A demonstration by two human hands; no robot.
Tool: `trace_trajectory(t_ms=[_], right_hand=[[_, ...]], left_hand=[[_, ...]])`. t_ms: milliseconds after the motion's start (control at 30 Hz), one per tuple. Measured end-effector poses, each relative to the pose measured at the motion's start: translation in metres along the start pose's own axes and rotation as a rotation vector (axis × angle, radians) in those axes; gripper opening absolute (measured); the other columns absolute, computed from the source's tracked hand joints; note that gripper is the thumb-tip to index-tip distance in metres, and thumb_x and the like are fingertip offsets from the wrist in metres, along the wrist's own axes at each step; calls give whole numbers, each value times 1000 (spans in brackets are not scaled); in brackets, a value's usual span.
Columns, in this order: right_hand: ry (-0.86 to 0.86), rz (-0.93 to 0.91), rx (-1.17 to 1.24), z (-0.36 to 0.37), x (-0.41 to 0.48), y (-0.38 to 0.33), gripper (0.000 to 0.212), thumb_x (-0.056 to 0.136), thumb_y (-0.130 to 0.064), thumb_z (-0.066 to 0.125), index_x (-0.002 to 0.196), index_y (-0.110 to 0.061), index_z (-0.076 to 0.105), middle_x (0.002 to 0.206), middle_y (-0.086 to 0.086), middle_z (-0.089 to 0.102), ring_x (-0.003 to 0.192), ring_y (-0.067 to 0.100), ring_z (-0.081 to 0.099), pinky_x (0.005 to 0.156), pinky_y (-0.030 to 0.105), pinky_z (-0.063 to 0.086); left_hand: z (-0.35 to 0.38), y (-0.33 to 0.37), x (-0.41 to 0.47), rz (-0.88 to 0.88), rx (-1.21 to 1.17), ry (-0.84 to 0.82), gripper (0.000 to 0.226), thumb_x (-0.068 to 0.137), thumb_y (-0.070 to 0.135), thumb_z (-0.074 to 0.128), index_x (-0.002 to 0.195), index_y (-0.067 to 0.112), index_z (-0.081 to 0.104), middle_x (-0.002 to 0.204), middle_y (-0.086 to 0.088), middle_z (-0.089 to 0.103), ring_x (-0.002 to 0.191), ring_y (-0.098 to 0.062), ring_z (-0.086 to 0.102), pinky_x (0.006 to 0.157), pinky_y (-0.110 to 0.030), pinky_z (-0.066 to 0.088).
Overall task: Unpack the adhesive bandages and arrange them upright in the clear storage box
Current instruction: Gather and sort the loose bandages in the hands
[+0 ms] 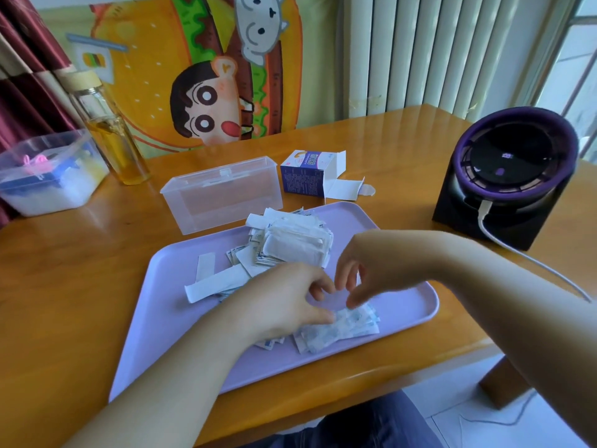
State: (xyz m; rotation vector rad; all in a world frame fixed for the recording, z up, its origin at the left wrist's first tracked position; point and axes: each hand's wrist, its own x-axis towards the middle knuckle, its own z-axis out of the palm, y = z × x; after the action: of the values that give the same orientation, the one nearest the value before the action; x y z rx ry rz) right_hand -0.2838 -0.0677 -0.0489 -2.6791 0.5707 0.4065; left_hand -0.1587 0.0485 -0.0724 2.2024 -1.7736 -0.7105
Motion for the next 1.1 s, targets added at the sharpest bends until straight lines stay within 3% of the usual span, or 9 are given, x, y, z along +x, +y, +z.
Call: trace_trajectory(t_ms=[233, 333, 533, 667, 733, 800, 900, 1000, 1100], right_hand=[[-119, -14, -169, 15, 9, -24, 39, 75, -37, 75, 105, -14, 66, 100, -3, 67, 90, 15, 59, 73, 23, 43], [-174, 1, -183, 15, 12, -25, 41, 76, -39, 75, 107, -15, 65, 97, -5, 64, 89, 15, 59, 80, 25, 46], [-203, -15, -152, 14, 10, -25, 31, 79, -38, 71, 103, -20, 65, 105, -4, 66, 94, 14, 60, 83, 25, 48], [145, -46, 66, 2, 5, -17, 19, 76, -33, 74, 73, -27, 57, 73, -12, 60, 70, 4, 56, 61, 12, 43], [379, -49, 363, -4, 8, -15, 21, 73, -32, 77, 68, -23, 59, 62, -11, 58, 55, -1, 49, 55, 12, 37], [415, -90, 768, -6, 13, -21, 23, 69, -29, 81, 76, -14, 65, 69, -3, 69, 63, 5, 59, 68, 25, 48], [310, -157, 1093, 5, 26, -41, 39, 64, -27, 81, 89, -2, 66, 85, 13, 71, 79, 19, 65, 76, 34, 50], [332, -151, 1089, 16, 37, -58, 30, 72, -23, 80, 89, -3, 65, 82, 11, 68, 74, 12, 61, 67, 21, 44], [510, -134, 831, 14, 37, -65, 24, 73, -29, 78, 93, -21, 66, 85, -8, 67, 62, -6, 54, 58, 9, 39]], left_hand=[[9, 4, -12, -21, 282, -12, 46, 77, 46, 70, 118, 32, 53, 99, 14, 56, 89, -10, 51, 73, -25, 35], [9, 6, -9, -32, 325, -26, 42, 79, 45, 68, 116, 31, 54, 100, 12, 55, 95, -13, 51, 74, -27, 32], [8, 5, -7, 26, 274, -21, 14, 79, 38, 67, 80, 28, 58, 90, 10, 61, 83, -14, 53, 65, -28, 37], [-8, -10, -14, 25, -149, 262, 13, 84, 38, 66, 78, 30, 57, 71, 10, 60, 58, 1, 55, 52, -17, 39], [-22, -17, -15, 79, -550, 474, 9, 83, 23, 68, 86, 28, 61, 73, 13, 64, 64, 5, 56, 64, -14, 42], [-29, -19, -18, 158, -1020, 499, 18, 79, 18, 68, 95, 23, 62, 85, 12, 69, 79, 0, 62, 75, -19, 47], [-21, -18, -20, 162, -1346, 387, 25, 79, 27, 62, 104, 20, 63, 105, 1, 70, 99, -13, 65, 89, -29, 49], [-13, -18, -20, 105, -1588, 446, 22, 95, 23, 44, 102, 12, 62, 108, -10, 68, 102, -25, 65, 81, -36, 56], [-18, -28, -23, 5, -1799, 588, 21, 100, 18, 38, 94, 12, 58, 81, -4, 65, 85, -22, 65, 68, -30, 57]])
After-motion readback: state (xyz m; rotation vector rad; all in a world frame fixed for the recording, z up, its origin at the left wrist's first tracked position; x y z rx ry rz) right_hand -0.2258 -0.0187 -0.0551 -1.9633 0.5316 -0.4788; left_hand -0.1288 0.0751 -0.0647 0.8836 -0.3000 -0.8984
